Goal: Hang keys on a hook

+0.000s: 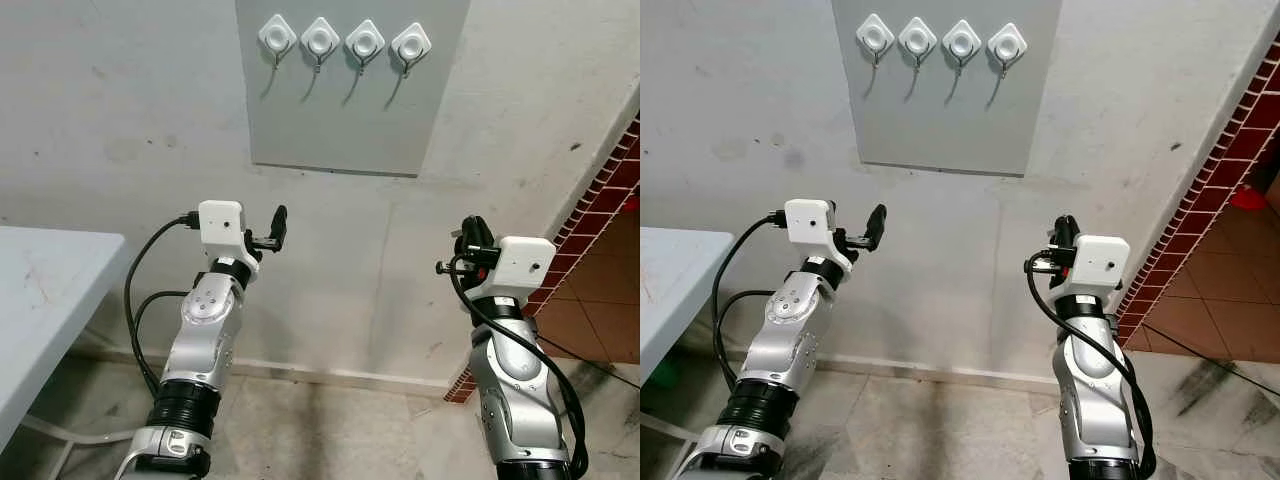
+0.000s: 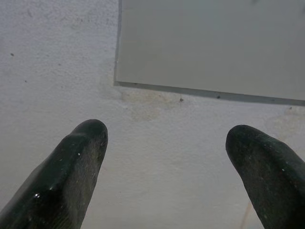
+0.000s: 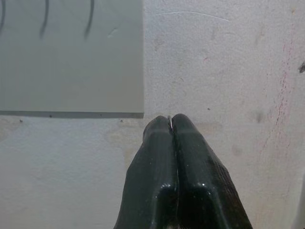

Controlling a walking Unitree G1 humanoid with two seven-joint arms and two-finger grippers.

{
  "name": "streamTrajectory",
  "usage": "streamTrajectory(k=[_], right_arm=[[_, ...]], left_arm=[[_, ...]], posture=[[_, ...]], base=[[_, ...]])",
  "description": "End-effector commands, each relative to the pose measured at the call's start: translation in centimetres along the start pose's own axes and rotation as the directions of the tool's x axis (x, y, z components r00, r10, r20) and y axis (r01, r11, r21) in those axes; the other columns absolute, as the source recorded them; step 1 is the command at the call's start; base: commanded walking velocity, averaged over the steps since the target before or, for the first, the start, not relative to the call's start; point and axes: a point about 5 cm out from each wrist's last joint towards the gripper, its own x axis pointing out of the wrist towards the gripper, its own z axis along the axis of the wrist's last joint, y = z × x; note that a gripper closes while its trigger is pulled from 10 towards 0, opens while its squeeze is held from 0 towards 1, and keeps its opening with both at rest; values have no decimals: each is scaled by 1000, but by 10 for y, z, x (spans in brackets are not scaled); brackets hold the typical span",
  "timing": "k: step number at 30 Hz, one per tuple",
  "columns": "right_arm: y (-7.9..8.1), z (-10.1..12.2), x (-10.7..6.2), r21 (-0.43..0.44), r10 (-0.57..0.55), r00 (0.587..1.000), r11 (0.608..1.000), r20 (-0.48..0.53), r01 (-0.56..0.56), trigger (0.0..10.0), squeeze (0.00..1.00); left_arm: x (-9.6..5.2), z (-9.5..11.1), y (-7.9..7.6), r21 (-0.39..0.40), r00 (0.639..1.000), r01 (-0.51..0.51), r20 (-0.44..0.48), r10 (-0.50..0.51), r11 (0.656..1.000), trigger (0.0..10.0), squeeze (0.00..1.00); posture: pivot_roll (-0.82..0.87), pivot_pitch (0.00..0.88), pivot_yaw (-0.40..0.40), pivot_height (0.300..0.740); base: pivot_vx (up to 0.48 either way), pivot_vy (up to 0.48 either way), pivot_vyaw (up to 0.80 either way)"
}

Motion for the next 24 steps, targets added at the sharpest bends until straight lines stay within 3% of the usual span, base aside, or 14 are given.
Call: streamTrajectory(k=[1, 9, 13, 17, 24], right_arm=[[0, 6, 0, 10, 5, 1000, 1000, 21, -5, 10000, 0], [-2, 33, 3, 46, 3, 988, 999, 154, -10, 10000, 0], [-1, 38, -7, 46, 25, 982, 998, 189, -34, 10000, 0], [0, 36, -29, 35, 46, 986, 998, 159, -53, 10000, 0], [-1, 43, -28, 27, 40, 987, 999, 157, -45, 10000, 0]], left_arm=[[1, 7, 1, 15, 1000, 5, 16, -6, 1000, 10000, 0], [-5, 20, -6, 90, 994, 75, 73, -81, 993, 10000, 0], [-20, 22, -12, 60, 985, 111, 125, -118, 992, 10000, 0], [-41, 13, -12, 9, 991, 91, 94, -92, 996, 10000, 0], [-41, 17, -11, 25, 992, 96, 76, -98, 995, 10000, 0]], posture=[[-33, 0, -19, 740], [-25, 0, -25, 740], [-28, 0, -20, 740], [-27, 8, -26, 740], [-29, 21, -33, 740]], base=[[0, 0, 0], [0, 0, 0], [0, 0, 0], [0, 0, 0], [0, 0, 0]])
